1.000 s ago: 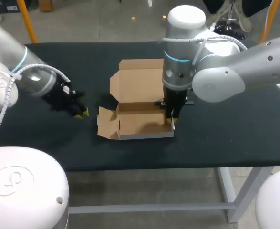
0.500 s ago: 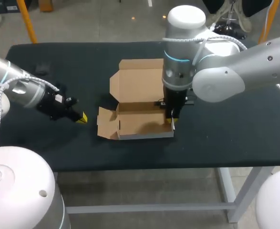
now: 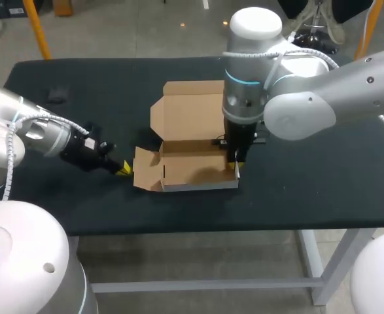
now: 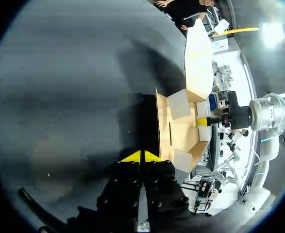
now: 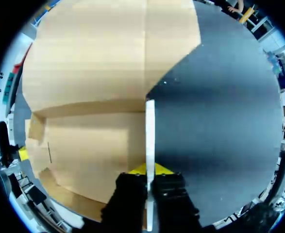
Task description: Assemble the packaging by folding the flat box into shape, placing the metal phone stand inside, and closing the box properly
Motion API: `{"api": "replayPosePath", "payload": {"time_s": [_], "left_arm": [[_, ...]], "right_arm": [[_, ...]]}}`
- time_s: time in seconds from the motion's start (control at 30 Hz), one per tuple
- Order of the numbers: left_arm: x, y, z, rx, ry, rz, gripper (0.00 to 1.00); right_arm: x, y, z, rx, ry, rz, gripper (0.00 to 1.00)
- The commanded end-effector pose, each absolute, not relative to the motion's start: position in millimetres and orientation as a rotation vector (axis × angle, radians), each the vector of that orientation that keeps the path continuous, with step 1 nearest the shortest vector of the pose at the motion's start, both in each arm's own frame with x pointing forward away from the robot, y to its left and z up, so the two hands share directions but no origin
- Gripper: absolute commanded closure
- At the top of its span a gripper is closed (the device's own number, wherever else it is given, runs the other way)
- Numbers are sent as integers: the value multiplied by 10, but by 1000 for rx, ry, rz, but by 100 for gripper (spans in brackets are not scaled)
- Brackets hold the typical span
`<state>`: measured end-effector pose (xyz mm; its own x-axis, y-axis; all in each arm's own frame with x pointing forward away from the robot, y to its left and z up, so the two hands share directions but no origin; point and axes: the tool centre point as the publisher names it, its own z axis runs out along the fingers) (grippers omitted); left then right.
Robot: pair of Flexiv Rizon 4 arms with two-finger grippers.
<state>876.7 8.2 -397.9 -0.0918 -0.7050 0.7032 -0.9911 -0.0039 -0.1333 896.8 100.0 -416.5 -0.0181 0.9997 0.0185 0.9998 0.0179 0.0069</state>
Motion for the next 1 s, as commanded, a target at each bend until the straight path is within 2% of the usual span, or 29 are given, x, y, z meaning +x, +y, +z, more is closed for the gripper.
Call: {"api": "replayPosePath", "payload": {"time_s": [0.03, 0.5, 1.0], "left_arm": [[8842, 43, -4060, 1730, -1834, 864, 100], [8860, -105, -4073, 1680, -1785, 895, 100], [8796, -354, -3811, 1604, -1711, 991, 100]], "right_arm": [[8971, 1006, -4154, -2196, -2236, -22, 100], [8971, 1006, -4154, -2196, -2236, -22, 100], [8971, 1006, -4154, -2196, -2236, -22, 100]]}}
